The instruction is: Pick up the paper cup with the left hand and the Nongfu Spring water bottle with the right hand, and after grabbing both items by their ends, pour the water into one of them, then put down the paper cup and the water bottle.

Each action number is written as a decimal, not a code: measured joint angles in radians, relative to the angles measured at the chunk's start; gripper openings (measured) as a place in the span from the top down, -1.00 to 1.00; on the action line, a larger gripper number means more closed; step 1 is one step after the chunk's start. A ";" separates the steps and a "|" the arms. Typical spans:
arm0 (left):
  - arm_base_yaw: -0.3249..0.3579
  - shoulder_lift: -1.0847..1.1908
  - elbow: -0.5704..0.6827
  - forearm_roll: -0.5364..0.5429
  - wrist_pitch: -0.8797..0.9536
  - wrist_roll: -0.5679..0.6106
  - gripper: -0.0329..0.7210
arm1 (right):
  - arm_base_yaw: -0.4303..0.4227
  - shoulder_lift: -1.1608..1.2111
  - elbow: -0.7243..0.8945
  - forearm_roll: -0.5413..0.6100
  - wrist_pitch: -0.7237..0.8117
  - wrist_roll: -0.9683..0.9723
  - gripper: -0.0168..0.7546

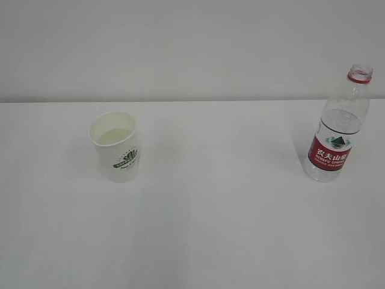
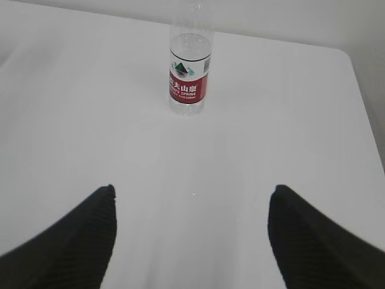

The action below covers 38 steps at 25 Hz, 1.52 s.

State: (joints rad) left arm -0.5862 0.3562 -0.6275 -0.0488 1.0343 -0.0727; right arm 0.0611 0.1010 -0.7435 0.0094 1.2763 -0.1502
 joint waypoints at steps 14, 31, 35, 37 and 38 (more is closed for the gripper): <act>0.000 0.000 0.006 0.198 0.002 -0.180 -0.02 | 0.000 0.000 0.000 0.000 0.000 0.004 -0.57; 0.000 -0.129 0.084 0.226 -0.038 -0.237 -0.01 | 0.000 0.000 0.122 0.000 -0.041 0.006 -0.57; 0.000 -0.129 0.084 0.246 -0.038 -0.268 0.01 | 0.000 0.000 0.174 0.015 -0.073 0.006 -0.57; 0.000 -0.129 0.084 0.248 -0.038 -0.271 0.01 | 0.000 0.000 0.194 0.027 -0.080 0.006 -0.57; 0.000 -0.129 0.084 0.248 -0.038 -0.272 0.02 | 0.000 0.000 0.199 0.029 -0.086 0.006 -0.57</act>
State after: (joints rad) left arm -0.5862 0.2275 -0.5437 0.1991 0.9962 -0.3451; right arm 0.0611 0.1010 -0.5450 0.0386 1.1901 -0.1438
